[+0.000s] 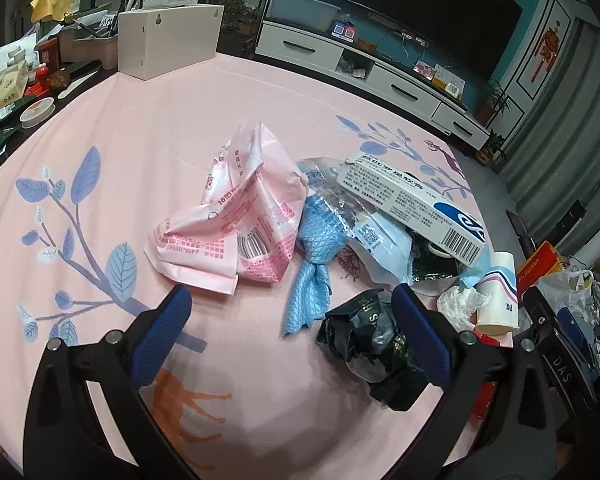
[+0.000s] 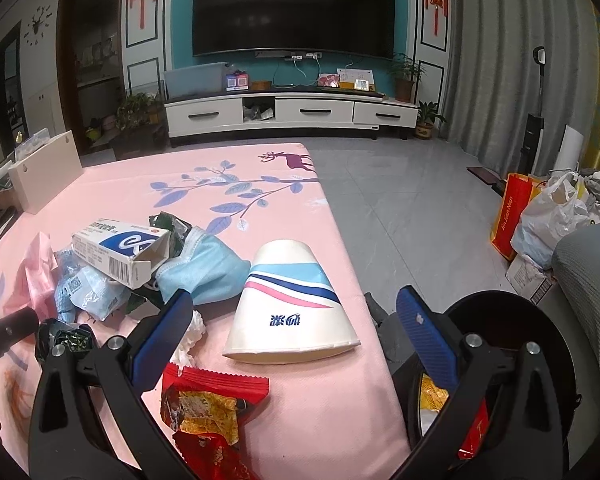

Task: Collect trash
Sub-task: 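Move both tools back over the table toward the remaining trash, then grasp the pink paper bag with the left tool while the right tool grasps the white paper cup, then carry the pink bag and white cup over the black trash bin, then open both tools to drop the bag and cup into the bin, then move both tools back over the table toward the remaining trash, then grasp the white medicine box with the right tool while the left tool grasps the blue cloth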

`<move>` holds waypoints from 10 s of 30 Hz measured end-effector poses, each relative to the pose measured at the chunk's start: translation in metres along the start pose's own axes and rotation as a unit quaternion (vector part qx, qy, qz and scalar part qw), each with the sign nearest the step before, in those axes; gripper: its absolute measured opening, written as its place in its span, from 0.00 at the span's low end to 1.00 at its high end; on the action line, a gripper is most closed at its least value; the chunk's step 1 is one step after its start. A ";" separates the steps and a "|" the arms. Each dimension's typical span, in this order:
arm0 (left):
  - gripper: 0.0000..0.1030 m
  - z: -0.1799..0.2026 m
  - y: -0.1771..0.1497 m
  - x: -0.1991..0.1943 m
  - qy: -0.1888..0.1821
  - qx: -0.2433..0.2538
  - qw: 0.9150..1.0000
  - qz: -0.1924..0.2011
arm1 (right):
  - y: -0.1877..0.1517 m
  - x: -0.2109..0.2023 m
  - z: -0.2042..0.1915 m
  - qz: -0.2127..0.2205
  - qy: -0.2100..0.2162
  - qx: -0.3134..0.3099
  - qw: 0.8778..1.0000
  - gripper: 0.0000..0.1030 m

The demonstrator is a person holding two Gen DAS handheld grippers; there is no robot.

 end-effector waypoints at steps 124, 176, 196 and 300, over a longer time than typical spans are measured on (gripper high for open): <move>0.11 -0.053 0.033 0.019 -0.037 -0.130 0.991 -0.026 | 0.002 -0.008 0.015 -0.057 0.117 0.047 0.990 0.96; 0.36 -0.045 0.026 0.032 -0.066 -0.057 0.991 -0.096 | 0.011 0.076 0.023 -0.154 0.098 0.030 0.983 0.74; 0.24 0.018 0.009 -0.096 -0.201 0.005 0.979 0.022 | 0.026 -0.059 0.083 -0.002 0.102 0.105 0.989 0.74; 0.96 -0.058 0.052 -0.001 -0.070 -0.094 0.991 -0.067 | 0.085 0.104 -0.159 -0.202 0.160 -0.319 0.912 0.87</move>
Point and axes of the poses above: each gripper's, at about its wrist camera, not at the fingertips, and x roughly the way its jaws point, z to its right, y to its top, the point moved 1 cm from there along x, roughly the way its jaws point, and after that the axes turned 10 degrees about -x, right-handed, at the moved point
